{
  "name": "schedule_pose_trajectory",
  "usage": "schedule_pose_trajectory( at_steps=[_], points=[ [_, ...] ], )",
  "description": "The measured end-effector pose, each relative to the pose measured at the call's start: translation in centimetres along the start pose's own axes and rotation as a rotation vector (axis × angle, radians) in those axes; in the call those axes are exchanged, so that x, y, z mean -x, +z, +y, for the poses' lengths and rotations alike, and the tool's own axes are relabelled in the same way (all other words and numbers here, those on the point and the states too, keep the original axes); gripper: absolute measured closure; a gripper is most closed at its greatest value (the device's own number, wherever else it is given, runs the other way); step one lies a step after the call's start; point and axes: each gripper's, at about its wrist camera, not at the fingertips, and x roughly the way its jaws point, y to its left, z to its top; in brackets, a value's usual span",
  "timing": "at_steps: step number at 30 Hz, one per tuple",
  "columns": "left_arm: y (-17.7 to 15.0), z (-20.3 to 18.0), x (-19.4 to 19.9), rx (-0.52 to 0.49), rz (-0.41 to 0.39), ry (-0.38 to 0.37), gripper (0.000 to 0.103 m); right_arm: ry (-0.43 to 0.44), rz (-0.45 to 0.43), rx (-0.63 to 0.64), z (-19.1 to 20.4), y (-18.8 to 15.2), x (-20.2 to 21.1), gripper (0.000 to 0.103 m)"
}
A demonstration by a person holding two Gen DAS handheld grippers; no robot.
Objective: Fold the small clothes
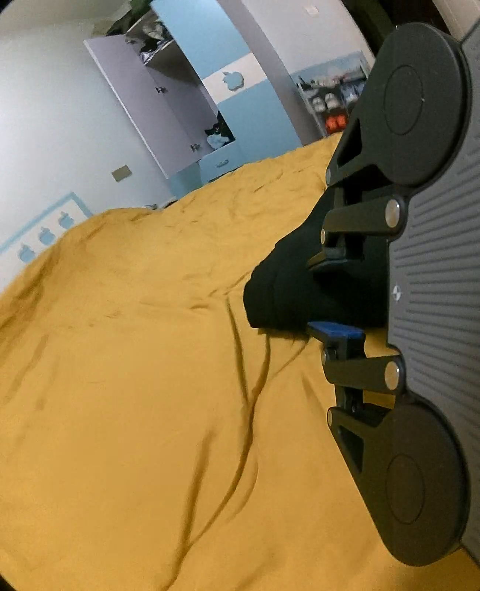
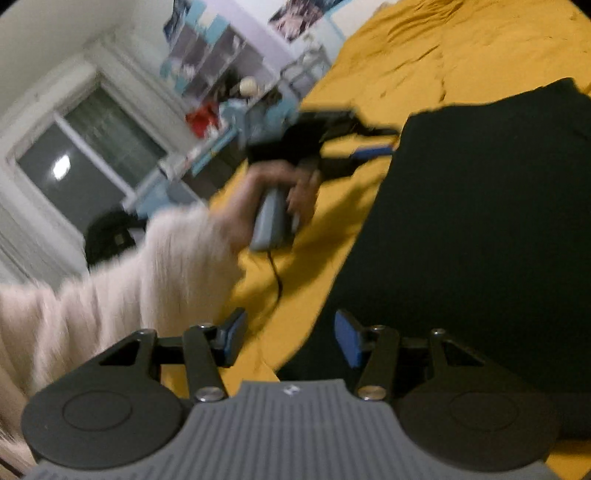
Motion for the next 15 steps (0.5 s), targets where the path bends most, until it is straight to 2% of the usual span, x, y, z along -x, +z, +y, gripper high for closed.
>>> schedule_pose_trajectory(
  at_steps=[2,4,6,8,10,12,13,15],
  points=[
    [0.4,2.0,-1.4,0.079,0.064,-0.044,0.056,-0.054,0.043,0.049,0.3,-0.5,-1.0,0.055],
    [0.8,3.4,-2.7,0.162,0.075,-0.08,0.056,-0.069,0.051,0.096,0.7,-0.9,-1.4,0.055],
    [1.2,3.7,-3.3,0.183,0.068,-0.133,0.063,-0.085,0.067,0.12,1.1,-1.0,-1.7,0.055],
    [1.5,3.5,-3.9,0.17,0.072,-0.155,0.095,-0.089,0.066,0.119,1.4,-1.4,-1.9,0.055],
    [1.6,2.9,-3.7,0.149,0.049,-0.164,0.096,-0.087,0.063,0.116,1.1,-1.7,-1.8,0.055],
    [1.7,2.0,-3.1,0.079,0.01,-0.192,0.096,-0.086,0.059,0.11,1.0,-1.8,-1.9,0.055],
    [1.7,1.9,-3.1,0.043,0.01,-0.184,0.095,-0.088,0.058,0.112,0.8,-2.0,-1.7,0.055],
    [1.7,2.5,-4.3,0.013,0.057,-0.101,0.095,-0.097,0.053,0.13,0.7,-2.4,-1.5,0.055]
  ],
)
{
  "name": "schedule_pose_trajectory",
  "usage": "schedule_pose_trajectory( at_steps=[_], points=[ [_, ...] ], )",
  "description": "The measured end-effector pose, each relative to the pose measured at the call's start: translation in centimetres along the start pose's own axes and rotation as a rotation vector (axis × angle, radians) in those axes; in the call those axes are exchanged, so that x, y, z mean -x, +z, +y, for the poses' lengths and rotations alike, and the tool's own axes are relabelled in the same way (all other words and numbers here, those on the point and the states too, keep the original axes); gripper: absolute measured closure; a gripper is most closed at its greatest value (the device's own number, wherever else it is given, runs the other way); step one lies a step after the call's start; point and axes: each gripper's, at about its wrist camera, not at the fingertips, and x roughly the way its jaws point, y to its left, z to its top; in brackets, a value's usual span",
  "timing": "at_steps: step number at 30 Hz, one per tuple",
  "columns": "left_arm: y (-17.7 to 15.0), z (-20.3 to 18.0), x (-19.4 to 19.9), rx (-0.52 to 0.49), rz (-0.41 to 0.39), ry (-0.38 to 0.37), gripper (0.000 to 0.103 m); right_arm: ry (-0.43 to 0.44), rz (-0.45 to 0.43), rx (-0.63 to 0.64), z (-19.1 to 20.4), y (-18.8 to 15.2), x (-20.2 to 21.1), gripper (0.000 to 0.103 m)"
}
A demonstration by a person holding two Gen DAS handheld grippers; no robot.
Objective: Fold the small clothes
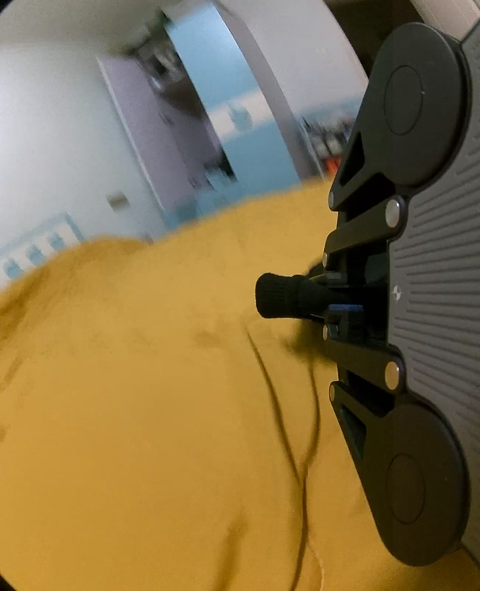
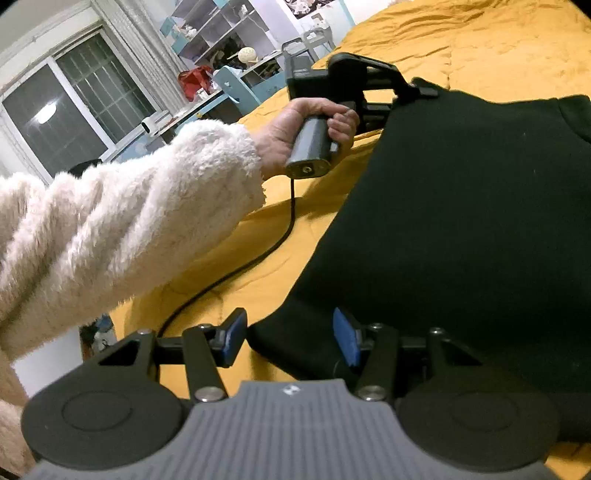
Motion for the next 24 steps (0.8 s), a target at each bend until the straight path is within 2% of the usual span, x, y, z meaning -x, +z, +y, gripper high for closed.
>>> schedule_pose_trajectory(
  at_steps=[1,6,7,8,10,15,16,17,18,21,24],
  points=[
    [-0.2,0.6,-0.4,-0.016,0.016,0.039,0.095,-0.007,-0.001,0.014,0.2,-0.1,-0.1,0.055],
    [-0.7,1.2,0.0,-0.002,0.023,0.035,0.081,-0.029,-0.005,0.014,1.7,0.2,-0.3,0.053],
    [-0.5,1.1,0.3,0.024,0.027,0.021,0.072,-0.03,-0.005,0.009,1.8,0.2,-0.3,0.052],
    [-0.3,0.9,0.8,0.049,0.026,0.009,0.057,-0.03,-0.006,0.001,1.8,0.3,-0.4,0.052],
    [0.3,0.3,2.2,0.078,0.014,-0.007,0.042,-0.02,-0.008,-0.023,1.6,0.5,-0.3,0.047],
    [-0.5,-2.3,9.0,-0.012,-0.021,-0.005,0.041,0.065,-0.05,-0.114,1.0,1.7,2.5,0.046],
    [-1.1,-2.7,10.7,-0.024,-0.021,-0.001,0.033,0.066,-0.077,-0.118,0.6,2.0,3.5,0.044],
    [-2.0,-3.1,12.3,-0.029,-0.024,0.011,0.028,0.048,-0.118,-0.119,0.0,2.6,5.0,0.041],
    [-3.3,-3.5,14.2,-0.034,-0.027,0.025,0.027,0.016,-0.154,-0.123,-0.9,3.2,6.3,0.037],
    [-6.7,-4.8,16.4,-0.044,0.022,0.026,0.023,-0.105,-0.248,-0.169,-4.4,5.3,9.9,0.036],
    [-11.2,-4.5,18.5,-0.007,0.082,-0.011,0.023,-0.12,-0.359,-0.307,-9.6,7.6,12.7,0.033]
  ],
)
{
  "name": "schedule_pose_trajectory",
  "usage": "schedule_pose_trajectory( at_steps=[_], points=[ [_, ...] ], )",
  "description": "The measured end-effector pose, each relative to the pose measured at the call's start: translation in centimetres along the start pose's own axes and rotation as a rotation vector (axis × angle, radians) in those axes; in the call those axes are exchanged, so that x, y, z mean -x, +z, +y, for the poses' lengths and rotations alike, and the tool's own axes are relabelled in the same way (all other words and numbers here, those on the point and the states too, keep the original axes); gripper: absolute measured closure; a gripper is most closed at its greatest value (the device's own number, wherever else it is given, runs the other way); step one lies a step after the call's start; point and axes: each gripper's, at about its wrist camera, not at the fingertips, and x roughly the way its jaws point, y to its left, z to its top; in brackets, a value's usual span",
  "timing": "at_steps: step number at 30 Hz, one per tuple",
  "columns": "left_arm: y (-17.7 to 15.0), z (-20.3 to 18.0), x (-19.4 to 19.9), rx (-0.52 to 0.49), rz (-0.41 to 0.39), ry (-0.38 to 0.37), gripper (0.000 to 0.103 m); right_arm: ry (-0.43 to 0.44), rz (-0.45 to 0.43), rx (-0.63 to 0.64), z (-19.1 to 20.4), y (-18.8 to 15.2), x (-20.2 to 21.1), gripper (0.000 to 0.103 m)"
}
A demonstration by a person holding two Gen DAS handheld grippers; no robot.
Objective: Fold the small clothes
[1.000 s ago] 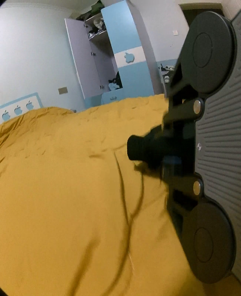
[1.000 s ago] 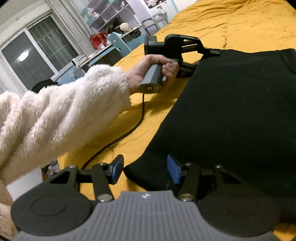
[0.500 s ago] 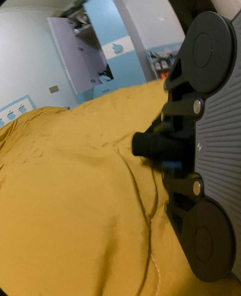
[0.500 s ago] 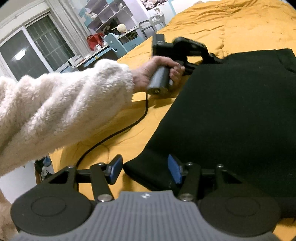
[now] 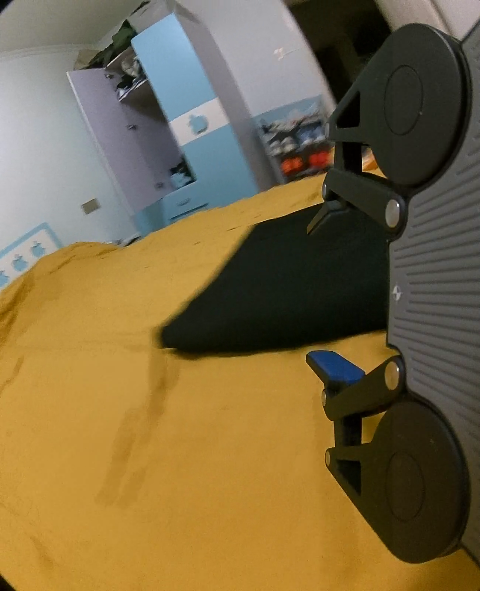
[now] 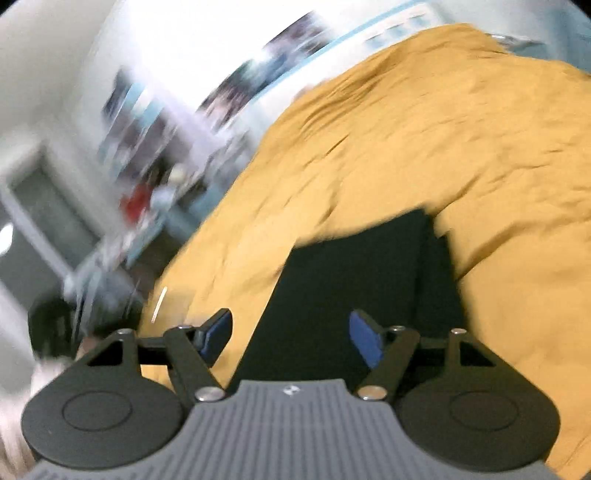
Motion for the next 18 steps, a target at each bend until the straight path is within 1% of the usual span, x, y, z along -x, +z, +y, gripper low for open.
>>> schedule_pose_trajectory(
  at_steps=[2,4,5,6,8,9,10,11,13,15,17,18],
  points=[
    [-2.4,0.6,-0.1,0.048,0.051,-0.028,0.023,0.022,-0.022,-0.062,-2.8,2.4,-0.6,0.032],
    [-4.2,1.0,-0.5,0.07,0.091,-0.059,0.023,0.018,-0.008,-0.099,-5.5,4.3,-2.2,0.032],
    [-4.8,0.9,-0.6,0.057,0.09,-0.061,0.023,0.01,0.014,-0.111,-6.8,5.0,-3.3,0.032],
    [-5.3,0.5,-0.8,0.019,0.083,-0.053,0.023,-0.004,0.035,-0.126,-8.1,5.5,-4.4,0.032],
    [-5.3,-0.1,-1.6,-0.02,0.094,-0.04,0.023,-0.016,0.1,-0.162,-10.1,6.3,-6.4,0.032],
    [-5.4,-0.2,-2.0,-0.009,0.118,-0.052,0.023,-0.016,0.132,-0.186,-11.1,6.4,-7.4,0.032],
    [-6.0,0.0,-2.4,0.012,0.159,-0.069,0.023,-0.01,0.155,-0.205,-12.0,6.7,-8.2,0.032],
    [-6.2,0.4,-2.7,0.026,0.194,-0.076,0.023,0.003,0.164,-0.226,-12.8,6.6,-8.8,0.032],
    [-6.0,0.6,-3.8,0.024,0.209,-0.047,0.023,0.045,0.188,-0.279,-14.4,6.3,-10.0,0.032],
    [-5.7,0.8,-4.8,0.041,0.221,-0.054,0.023,0.072,0.22,-0.297,-15.1,6.2,-11.2,0.032],
    [-5.4,0.9,-6.0,0.058,0.235,-0.067,0.023,0.08,0.249,-0.286,-15.1,6.4,-12.8,0.032],
    [-5.5,0.8,-6.5,0.064,0.244,-0.079,0.023,0.088,0.253,-0.281,-14.9,6.4,-13.3,0.028]
  ],
)
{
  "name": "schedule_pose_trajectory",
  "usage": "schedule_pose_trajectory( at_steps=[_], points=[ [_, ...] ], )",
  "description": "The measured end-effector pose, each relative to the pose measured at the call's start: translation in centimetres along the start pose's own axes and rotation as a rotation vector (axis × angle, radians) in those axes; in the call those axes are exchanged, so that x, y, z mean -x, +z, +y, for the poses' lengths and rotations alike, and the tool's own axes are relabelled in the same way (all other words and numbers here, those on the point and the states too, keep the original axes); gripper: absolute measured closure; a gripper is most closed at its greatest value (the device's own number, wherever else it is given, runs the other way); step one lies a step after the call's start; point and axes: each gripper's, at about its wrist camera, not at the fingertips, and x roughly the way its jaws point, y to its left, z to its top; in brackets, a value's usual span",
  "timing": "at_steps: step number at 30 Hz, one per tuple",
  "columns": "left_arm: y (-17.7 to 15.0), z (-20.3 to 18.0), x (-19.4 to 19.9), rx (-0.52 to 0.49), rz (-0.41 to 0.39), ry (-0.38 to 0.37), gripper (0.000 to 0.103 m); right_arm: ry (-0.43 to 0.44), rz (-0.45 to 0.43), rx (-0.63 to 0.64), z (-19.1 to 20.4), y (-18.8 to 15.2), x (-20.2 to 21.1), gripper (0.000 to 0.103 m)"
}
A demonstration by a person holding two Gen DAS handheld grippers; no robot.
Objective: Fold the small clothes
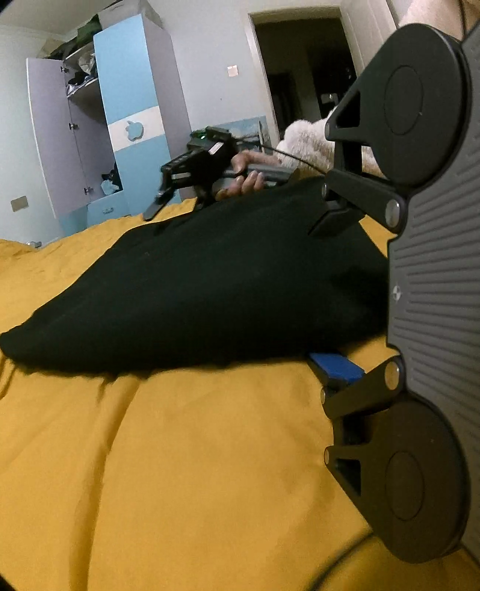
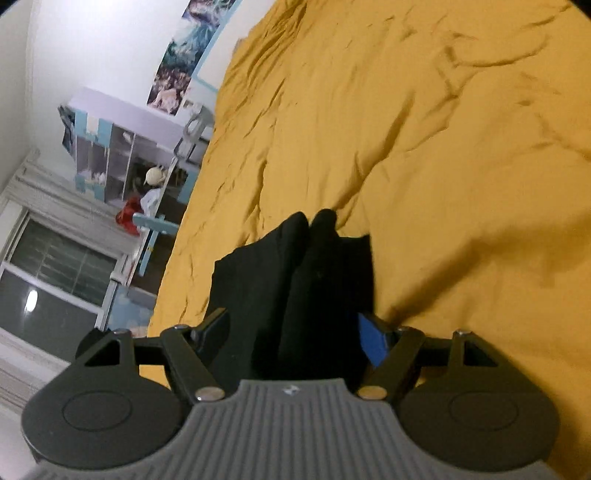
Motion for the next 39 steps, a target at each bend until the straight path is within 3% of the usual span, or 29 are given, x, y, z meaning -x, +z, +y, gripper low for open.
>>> schedule_pose_trajectory(
  at_steps=[2,5,9,13,18,20,21,23,25,28,39],
  points=[
    [0.1,-0.2,-1.1,0.002,0.015,-0.012,0.022,0.039,0.007,-0.006,-0.2,0.7,-1.2,0.021],
    [-0.1,-0.7,-2.3,-0.014,0.034,-0.005,0.013,0.09,-0.031,-0.044,-0.9,1.8,-2.5,0.021],
    [-0.8,-1.0,-2.8,-0.042,0.034,0.002,0.012,0.132,-0.017,-0.09,-1.9,2.3,-4.8,0.021],
    [-0.9,-1.2,-2.8,-0.053,0.034,0.009,0.007,0.084,0.024,-0.003,-0.9,2.1,-6.0,0.02],
    [-1.2,-2.0,-2.9,-0.063,0.025,0.035,0.007,0.064,0.022,0.0,-0.4,1.9,-6.3,0.023],
    [-1.5,-1.9,-2.8,-0.058,0.018,0.039,0.012,0.048,0.021,0.009,-0.1,1.7,-6.4,0.029],
    [-1.5,-1.9,-2.8,-0.056,0.013,0.046,0.015,0.027,0.017,0.018,0.1,1.6,-6.4,0.037],
    [-1.6,-1.9,-2.6,-0.046,0.003,0.086,0.035,-0.02,0.01,0.045,0.3,1.4,-6.3,0.054],
    [-1.6,-1.8,-2.3,-0.026,-0.009,0.115,0.045,-0.06,-0.002,0.049,0.4,1.2,-6.3,0.066],
    [-1.9,-2.1,-2.3,-0.028,-0.029,0.14,0.053,-0.078,-0.013,0.044,0.5,1.1,-6.4,0.071],
    [-2.0,-2.6,-3.1,-0.053,-0.083,0.177,0.061,-0.129,-0.051,0.113,3.3,1.0,-6.0,0.079]
  ],
)
